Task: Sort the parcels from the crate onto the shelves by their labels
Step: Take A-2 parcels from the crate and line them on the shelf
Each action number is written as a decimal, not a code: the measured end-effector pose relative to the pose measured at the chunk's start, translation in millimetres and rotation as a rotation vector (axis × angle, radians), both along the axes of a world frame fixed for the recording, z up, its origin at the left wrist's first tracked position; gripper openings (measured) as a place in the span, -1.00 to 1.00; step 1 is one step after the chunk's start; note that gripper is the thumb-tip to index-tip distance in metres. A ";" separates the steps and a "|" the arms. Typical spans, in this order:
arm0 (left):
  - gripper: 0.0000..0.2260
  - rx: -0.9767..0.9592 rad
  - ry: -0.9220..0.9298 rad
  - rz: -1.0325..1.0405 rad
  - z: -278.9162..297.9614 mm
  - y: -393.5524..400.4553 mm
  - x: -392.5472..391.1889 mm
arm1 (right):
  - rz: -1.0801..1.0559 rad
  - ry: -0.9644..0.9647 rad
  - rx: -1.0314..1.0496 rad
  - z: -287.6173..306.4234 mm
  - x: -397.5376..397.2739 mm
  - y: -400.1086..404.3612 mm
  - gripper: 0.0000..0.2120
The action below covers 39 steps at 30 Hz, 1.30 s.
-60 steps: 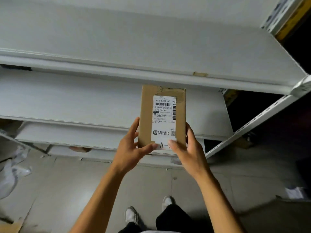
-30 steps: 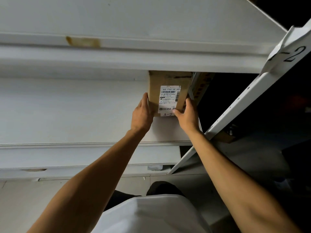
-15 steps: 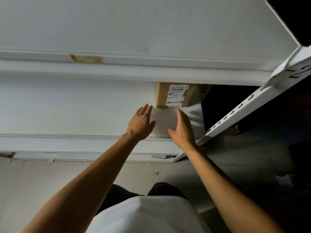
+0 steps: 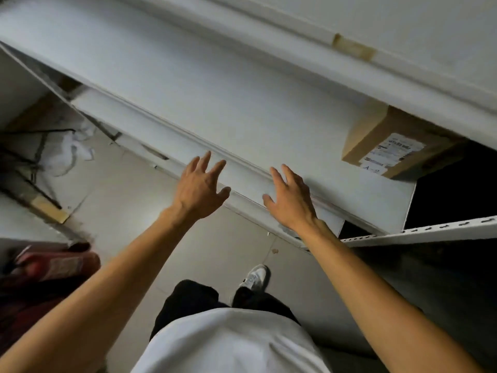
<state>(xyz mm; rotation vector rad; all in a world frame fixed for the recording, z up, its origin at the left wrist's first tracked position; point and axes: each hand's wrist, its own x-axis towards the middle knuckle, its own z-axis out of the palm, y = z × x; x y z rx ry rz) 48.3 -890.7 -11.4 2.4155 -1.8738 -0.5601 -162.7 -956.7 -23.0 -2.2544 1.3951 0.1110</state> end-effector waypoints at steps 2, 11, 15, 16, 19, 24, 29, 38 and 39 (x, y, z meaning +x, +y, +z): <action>-0.34 0.001 -0.013 0.088 5.1 36.1 22.5 | 0.103 0.015 0.011 3.0 31.7 15.2 -0.35; -0.35 0.062 0.017 0.675 13.0 244.8 103.9 | 0.652 0.061 -0.038 22.5 200.1 131.1 -0.33; -0.34 -0.036 0.116 1.059 19.0 333.4 109.5 | 0.878 0.051 -0.047 22.1 258.9 204.0 -0.34; -0.35 -0.077 0.130 1.161 21.2 358.1 109.4 | 0.955 0.041 -0.050 21.7 275.3 227.9 -0.34; -0.36 -0.159 0.162 1.403 25.2 422.0 102.1 | 1.189 0.023 -0.057 20.5 312.3 294.8 -0.34; -0.33 -0.112 0.137 1.767 25.7 505.5 77.4 | 1.571 0.026 -0.029 20.4 349.5 386.8 -0.32; -0.31 0.003 0.037 2.072 23.0 559.9 37.5 | 1.887 0.081 0.025 15.5 376.8 459.4 -0.33; -0.34 0.070 -0.025 2.522 31.0 606.3 -24.1 | 2.294 0.070 0.202 27.3 379.1 596.2 -0.34; -0.35 0.060 -0.023 2.566 30.6 610.6 -30.2 | 2.338 0.061 0.222 26.4 374.9 609.2 -0.32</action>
